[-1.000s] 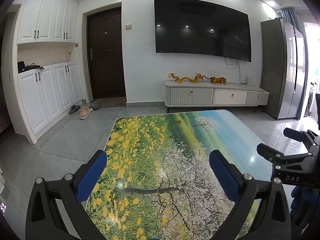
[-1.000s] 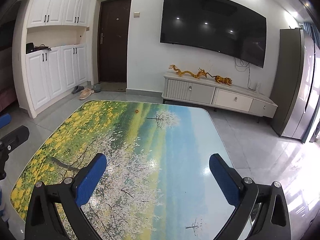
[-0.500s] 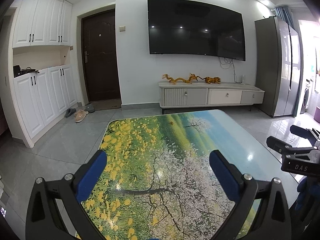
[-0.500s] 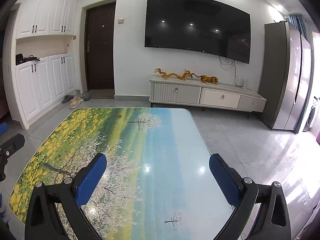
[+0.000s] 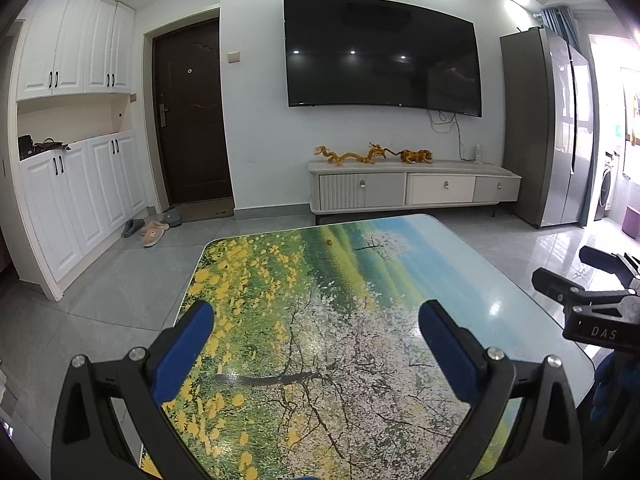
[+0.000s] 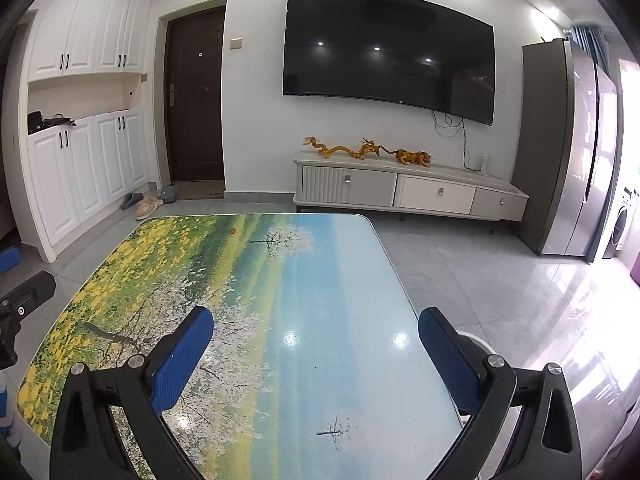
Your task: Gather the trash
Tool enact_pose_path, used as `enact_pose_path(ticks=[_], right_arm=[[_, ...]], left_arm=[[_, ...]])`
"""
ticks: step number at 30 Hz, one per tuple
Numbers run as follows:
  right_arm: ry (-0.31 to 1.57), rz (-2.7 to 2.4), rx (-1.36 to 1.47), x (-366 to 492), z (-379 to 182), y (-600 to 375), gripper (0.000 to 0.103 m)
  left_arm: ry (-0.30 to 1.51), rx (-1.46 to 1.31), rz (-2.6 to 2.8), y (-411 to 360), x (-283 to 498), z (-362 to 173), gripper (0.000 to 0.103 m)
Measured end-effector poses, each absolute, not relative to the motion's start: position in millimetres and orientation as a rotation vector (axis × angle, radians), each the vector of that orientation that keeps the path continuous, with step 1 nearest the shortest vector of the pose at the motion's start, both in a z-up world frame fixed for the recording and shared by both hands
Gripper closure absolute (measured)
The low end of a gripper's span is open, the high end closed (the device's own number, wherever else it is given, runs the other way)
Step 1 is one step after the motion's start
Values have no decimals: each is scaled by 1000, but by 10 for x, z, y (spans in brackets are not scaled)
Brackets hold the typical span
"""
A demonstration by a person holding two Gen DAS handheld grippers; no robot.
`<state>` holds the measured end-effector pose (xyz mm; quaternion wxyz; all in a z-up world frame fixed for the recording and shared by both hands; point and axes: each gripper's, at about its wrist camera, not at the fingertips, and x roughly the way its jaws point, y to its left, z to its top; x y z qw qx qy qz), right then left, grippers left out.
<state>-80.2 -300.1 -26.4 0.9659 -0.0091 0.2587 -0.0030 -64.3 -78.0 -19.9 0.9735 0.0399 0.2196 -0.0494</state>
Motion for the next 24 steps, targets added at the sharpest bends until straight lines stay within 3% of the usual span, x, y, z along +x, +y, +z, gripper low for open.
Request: enact_pose_path(ticks=[24], right_arm=[[524, -15, 0, -901, -300, -3161, 0]], left_arm=[[443, 126, -123, -1034, -662, -196, 0]])
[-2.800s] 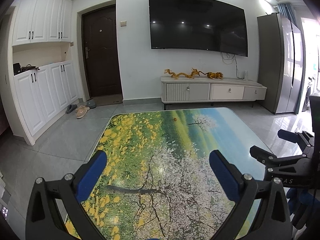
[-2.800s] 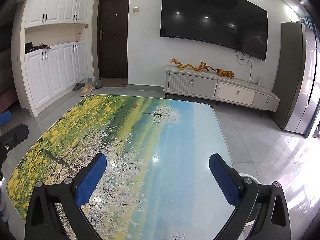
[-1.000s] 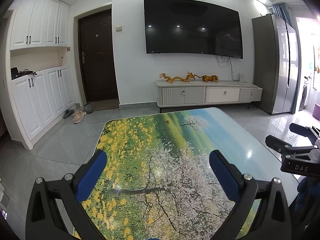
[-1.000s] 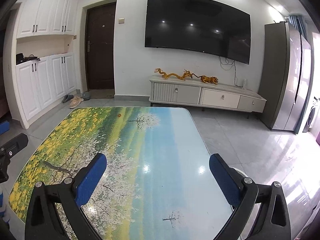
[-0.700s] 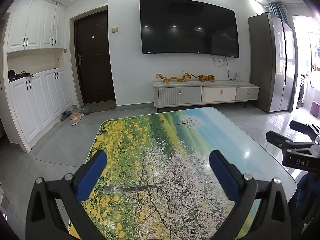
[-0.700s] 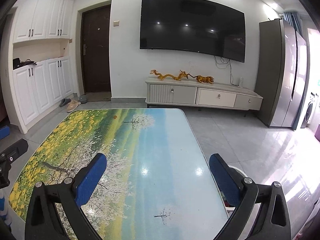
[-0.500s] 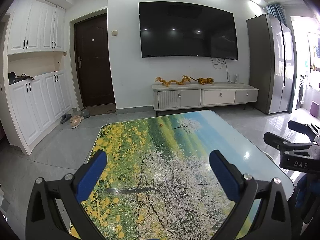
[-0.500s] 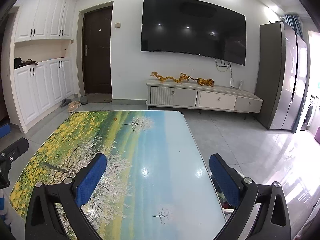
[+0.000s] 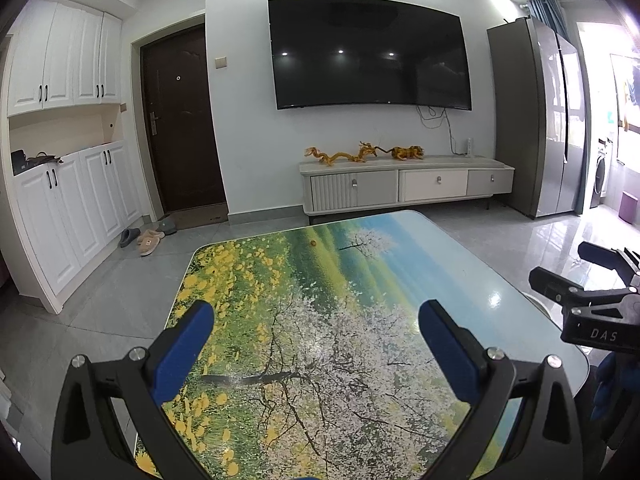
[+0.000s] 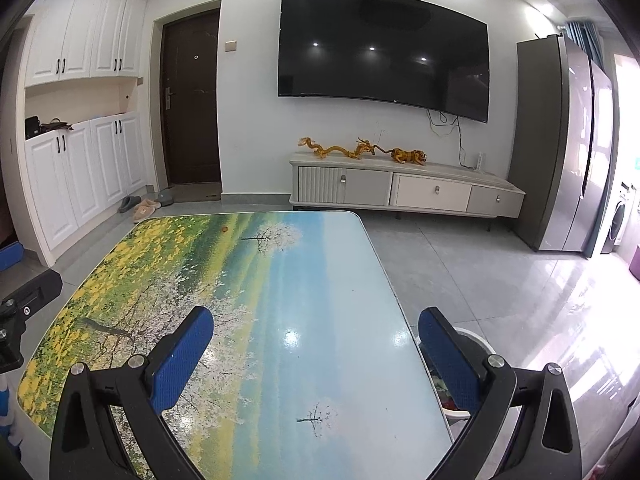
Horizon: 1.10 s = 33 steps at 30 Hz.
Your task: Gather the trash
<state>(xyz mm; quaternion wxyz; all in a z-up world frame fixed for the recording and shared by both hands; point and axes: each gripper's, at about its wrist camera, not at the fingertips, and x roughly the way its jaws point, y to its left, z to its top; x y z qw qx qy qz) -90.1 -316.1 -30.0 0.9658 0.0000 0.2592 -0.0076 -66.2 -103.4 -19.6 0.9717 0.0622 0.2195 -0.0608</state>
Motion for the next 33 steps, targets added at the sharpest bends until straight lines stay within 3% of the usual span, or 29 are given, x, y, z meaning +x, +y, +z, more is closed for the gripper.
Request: enact_pose_path(ticks=[33], right_arm=[[530, -123, 60, -1047, -446, -3724, 0]], left_arm=[[478, 158, -169, -1323, -663, -364, 0]])
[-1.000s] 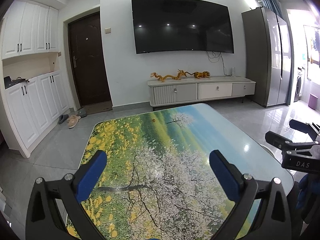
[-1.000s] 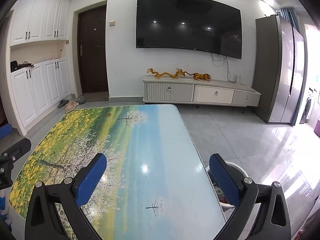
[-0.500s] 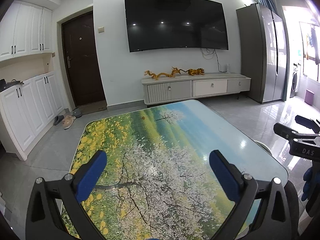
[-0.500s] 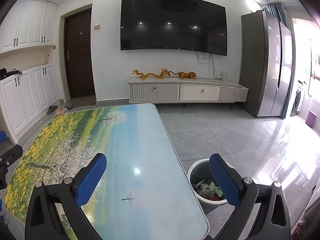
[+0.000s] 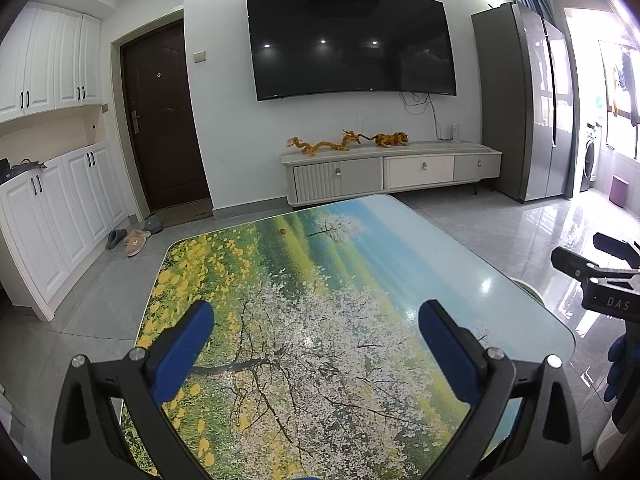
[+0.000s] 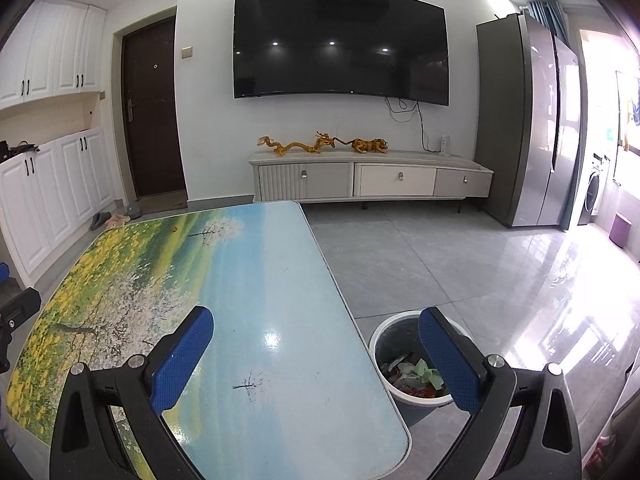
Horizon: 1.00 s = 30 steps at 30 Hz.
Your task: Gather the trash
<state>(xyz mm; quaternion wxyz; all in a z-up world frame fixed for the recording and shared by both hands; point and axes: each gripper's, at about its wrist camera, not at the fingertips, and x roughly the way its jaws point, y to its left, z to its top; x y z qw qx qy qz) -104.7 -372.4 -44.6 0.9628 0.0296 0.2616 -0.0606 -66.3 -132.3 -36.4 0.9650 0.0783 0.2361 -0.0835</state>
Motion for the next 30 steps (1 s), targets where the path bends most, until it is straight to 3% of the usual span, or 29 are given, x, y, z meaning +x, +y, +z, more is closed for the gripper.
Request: enact_pose_path(ticks=[30], right_arm=[[583, -25, 41, -488, -618, -3627, 0]], left_arm=[[525, 135, -124, -1263, -232, -410, 0]])
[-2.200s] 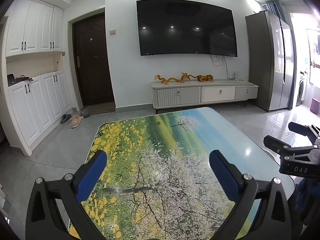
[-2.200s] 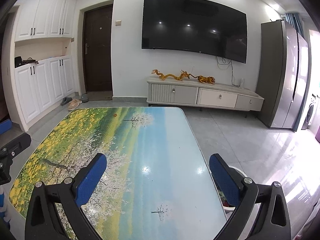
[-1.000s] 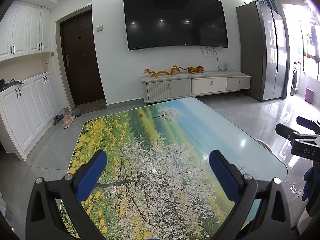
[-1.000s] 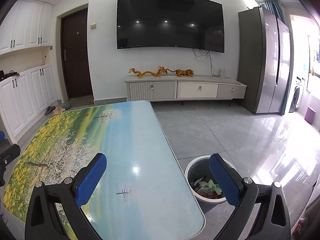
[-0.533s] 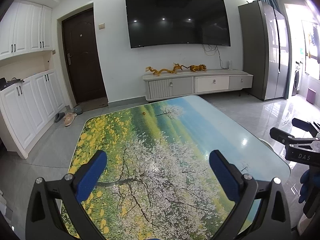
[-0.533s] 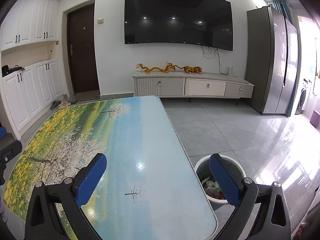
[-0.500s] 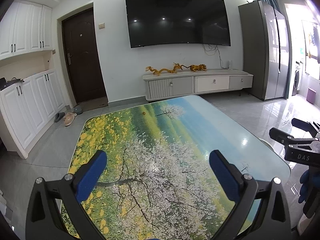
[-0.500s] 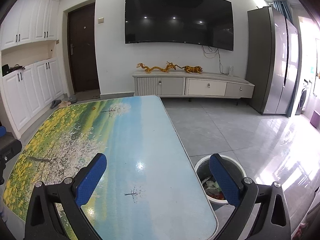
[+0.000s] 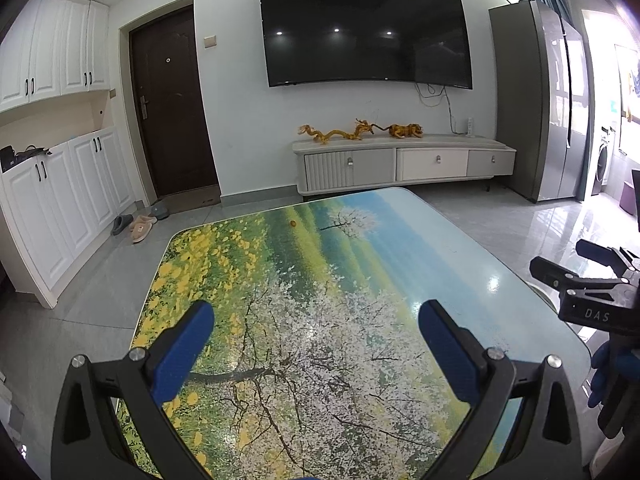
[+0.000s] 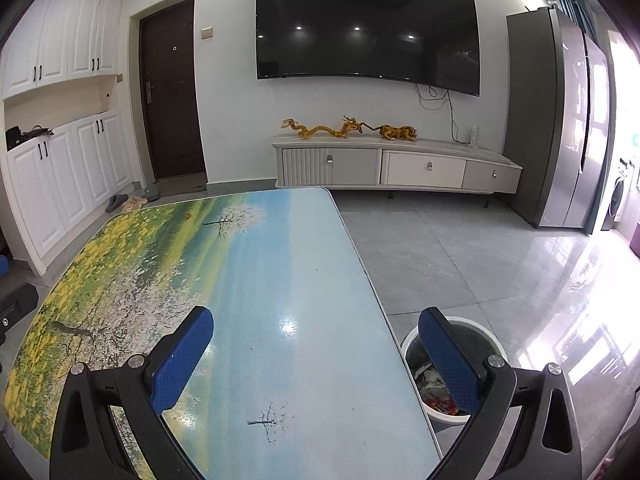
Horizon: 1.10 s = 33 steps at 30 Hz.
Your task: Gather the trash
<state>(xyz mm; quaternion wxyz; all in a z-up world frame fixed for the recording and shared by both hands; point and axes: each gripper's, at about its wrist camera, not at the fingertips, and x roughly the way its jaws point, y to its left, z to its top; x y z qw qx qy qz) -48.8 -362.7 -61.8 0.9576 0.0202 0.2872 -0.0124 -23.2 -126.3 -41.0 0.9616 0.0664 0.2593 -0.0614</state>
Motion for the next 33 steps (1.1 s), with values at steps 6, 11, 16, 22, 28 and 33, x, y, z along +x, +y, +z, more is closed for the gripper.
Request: enact_pose_path(ticks=[6, 11, 16, 22, 28, 33], right_arm=[[587, -11, 29, -542, -652, -3544, 0], [573, -13, 22, -600, -604, -3535, 0], [552, -9, 14, -680, -525, -3510, 0], [516, -5, 4, -778, -385, -3454, 0], [490, -7, -1, -825, -279, -3382, 0], [494, -2, -1, -828, -300, -3311, 0]], left_arm=[[521, 142, -125, -1265, -263, -401, 0], [506, 136, -125, -1264, -348, -364, 0], [490, 145, -126, -1260, -484, -325, 0], [449, 146, -121, -1210, -657, -202, 0], [429, 147, -106, -1122, -770, -127, 0], [437, 141, -81, -951, -767, -109, 0]])
